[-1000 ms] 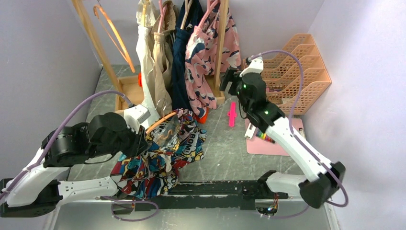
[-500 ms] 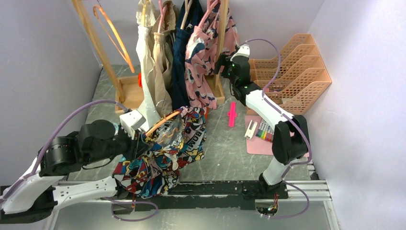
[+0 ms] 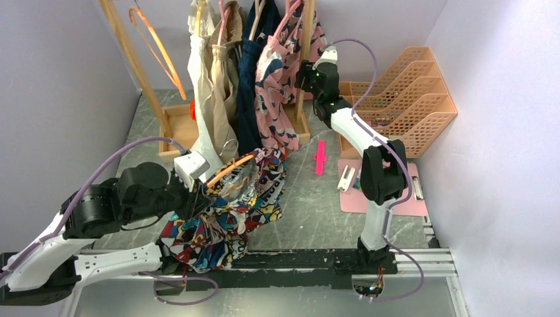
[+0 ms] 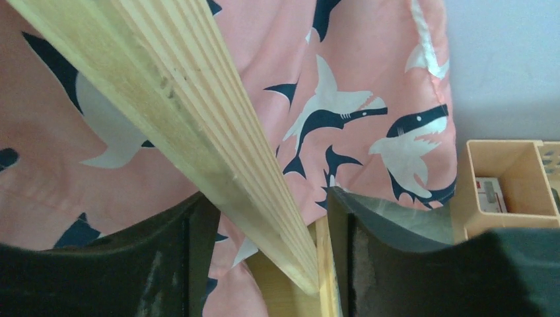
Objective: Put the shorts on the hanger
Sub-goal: Move the clothesline to the center of the board.
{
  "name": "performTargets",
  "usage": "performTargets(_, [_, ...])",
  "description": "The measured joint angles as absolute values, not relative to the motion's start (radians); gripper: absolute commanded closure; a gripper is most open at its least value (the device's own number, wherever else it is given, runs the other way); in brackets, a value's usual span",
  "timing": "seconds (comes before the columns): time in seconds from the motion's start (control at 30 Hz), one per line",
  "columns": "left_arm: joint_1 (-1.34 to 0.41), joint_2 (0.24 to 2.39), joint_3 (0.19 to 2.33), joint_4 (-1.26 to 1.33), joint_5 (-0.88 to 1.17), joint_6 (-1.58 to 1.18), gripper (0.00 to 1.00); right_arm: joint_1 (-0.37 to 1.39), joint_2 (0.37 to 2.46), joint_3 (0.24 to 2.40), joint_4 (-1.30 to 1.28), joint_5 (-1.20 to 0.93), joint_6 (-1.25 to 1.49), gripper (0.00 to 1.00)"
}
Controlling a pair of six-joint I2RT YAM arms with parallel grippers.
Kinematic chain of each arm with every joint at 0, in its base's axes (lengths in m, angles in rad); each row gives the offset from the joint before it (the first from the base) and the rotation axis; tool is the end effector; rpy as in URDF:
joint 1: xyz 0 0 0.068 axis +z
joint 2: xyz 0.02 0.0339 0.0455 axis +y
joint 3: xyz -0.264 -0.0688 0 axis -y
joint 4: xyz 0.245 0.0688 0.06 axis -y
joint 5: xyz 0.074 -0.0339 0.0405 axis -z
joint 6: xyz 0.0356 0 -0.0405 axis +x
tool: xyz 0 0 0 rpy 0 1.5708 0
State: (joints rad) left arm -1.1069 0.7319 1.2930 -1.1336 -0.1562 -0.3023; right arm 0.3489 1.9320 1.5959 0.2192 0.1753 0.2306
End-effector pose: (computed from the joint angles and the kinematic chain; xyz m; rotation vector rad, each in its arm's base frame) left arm 0.0456 -0.0788 0.4120 0.7772 2.0669 -0.6476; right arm 0.4463 0.1558 0.3236 0.0319 1.6937 0.2870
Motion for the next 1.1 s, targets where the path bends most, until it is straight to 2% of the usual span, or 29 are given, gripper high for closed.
performTargets(0.17, [-1.107,0.73,1.293,-1.134,-0.156,-0.305,0.93,0.351,1.982,1.644,0.208,0.147,0.209,0.7])
performTargets(0.3, [-1.107,0.716,1.293,-1.134,-0.157,-0.316,0.93,0.36,1.981,1.644,0.206,0.151,0.17,0.8])
performTargets(0.67, [-1.107,0.717,1.293,-1.142,-0.165,-0.322,0.93,0.342,1.945,1.6,0.212,0.135,0.131,0.94])
performTargets(1.1, [-1.107,0.691,1.254,-1.145,-0.177,-0.335,0.93,0.215,1.844,1.483,0.205,0.102,0.13,1.0])
